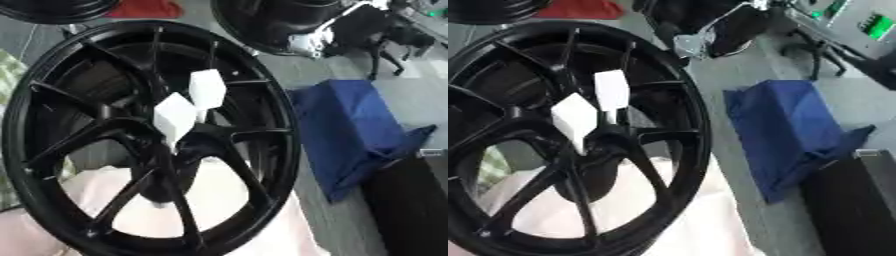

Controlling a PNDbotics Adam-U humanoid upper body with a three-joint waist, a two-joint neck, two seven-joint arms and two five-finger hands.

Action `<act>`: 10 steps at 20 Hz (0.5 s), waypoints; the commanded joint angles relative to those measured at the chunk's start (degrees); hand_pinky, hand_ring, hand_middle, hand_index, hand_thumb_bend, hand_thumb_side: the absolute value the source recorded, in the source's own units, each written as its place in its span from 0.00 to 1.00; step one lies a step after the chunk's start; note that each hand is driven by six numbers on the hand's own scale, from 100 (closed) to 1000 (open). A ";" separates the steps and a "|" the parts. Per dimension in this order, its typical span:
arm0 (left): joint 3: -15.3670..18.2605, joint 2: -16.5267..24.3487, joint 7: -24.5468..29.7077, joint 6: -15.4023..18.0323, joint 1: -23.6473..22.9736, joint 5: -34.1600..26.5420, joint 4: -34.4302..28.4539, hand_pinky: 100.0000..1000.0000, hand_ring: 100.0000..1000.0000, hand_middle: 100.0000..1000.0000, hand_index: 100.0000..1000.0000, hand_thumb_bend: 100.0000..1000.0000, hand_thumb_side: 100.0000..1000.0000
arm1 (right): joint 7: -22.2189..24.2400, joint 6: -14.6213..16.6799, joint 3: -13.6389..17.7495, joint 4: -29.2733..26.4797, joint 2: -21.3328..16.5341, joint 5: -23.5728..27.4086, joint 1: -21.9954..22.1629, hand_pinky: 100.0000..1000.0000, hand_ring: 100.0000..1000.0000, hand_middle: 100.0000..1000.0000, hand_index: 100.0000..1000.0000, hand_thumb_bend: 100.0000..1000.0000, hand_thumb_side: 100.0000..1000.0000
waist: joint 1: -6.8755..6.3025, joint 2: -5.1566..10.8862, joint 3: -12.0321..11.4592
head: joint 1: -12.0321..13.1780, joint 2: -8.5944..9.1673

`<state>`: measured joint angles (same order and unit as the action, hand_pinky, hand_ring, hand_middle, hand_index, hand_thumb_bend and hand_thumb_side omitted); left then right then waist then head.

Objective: Pull the pin out of the wheel hub.

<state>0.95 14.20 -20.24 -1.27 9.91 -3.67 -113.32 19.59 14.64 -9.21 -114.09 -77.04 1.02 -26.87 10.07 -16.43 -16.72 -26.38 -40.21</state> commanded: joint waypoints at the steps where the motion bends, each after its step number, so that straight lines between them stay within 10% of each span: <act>1: -0.26 1.35 0.41 -0.02 0.40 0.24 -1.27 0.85 0.48 0.52 0.71 0.39 0.61 | 0.66 0.34 -1.94 -0.50 -2.24 -0.87 -1.55 0.87 0.80 0.68 0.81 0.00 0.47 | -0.29 0.98 -0.19 | -0.48 0.39; 10: -0.53 1.17 0.67 -0.12 0.35 0.09 -1.27 0.85 0.47 0.52 0.71 0.39 0.62 | 0.38 -4.68 -7.66 -0.50 -1.18 2.33 -3.75 0.90 0.84 0.71 0.88 0.10 0.45 | -0.01 0.69 -0.91 | -0.38 0.15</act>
<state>0.55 14.55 -19.78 -1.48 9.92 -3.67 -113.32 19.99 10.60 -16.83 -114.10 -76.87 2.88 -29.90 10.43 -16.49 -17.70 -26.57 -40.20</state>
